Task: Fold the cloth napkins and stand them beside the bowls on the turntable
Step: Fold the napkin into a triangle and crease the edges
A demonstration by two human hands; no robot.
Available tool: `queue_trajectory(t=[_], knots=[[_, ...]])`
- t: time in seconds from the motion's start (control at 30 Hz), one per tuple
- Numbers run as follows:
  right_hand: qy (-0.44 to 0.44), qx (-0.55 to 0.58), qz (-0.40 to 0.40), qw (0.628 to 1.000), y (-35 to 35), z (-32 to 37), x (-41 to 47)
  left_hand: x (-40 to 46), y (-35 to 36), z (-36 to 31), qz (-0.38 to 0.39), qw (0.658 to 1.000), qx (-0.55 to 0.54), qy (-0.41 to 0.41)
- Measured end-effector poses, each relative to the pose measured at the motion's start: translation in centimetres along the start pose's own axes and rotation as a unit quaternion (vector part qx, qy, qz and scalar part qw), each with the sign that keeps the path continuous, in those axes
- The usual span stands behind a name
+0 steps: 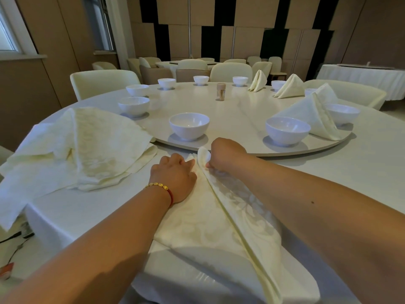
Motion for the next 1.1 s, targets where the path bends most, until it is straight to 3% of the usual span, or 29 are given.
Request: queue_trajectory(t=[0.3,0.4,0.5,0.67,0.9,1.1], knots=[[-0.011,0.005,0.004,1.0,0.1,0.1,-0.1,0.1,0.2,-0.1,-0.011,1.0,-0.014,0.015],[-0.057,-0.002,-0.052,0.997,0.1,-0.1,-0.6,0.3,0.4,0.1,0.004,1.0,-0.019,0.009],[-0.105,0.074,-0.115,0.985,0.1,-0.7,-2.0,0.5,0.3,0.2,0.027,0.999,-0.025,0.007],[-0.258,0.135,-0.212,0.933,-0.4,-0.5,-6.3,1.2,-0.1,0.9,0.079,0.993,-0.082,-0.009],[-0.484,0.058,-0.17,0.856,1.6,1.9,-11.0,2.3,0.1,1.5,0.064,0.987,-0.148,0.012],[-0.53,-0.067,-0.066,0.843,5.2,2.7,-11.8,2.2,0.2,1.6,0.058,0.989,-0.139,0.011]])
Point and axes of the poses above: each hand's wrist, its own x-axis towards the middle knuckle, its own y-axis out of the palm, z = x × y, the point moved 7 cm from there along x, towards the middle knuckle, and after that the axes turned 15 degrees about -x, right-handed, at the moved point
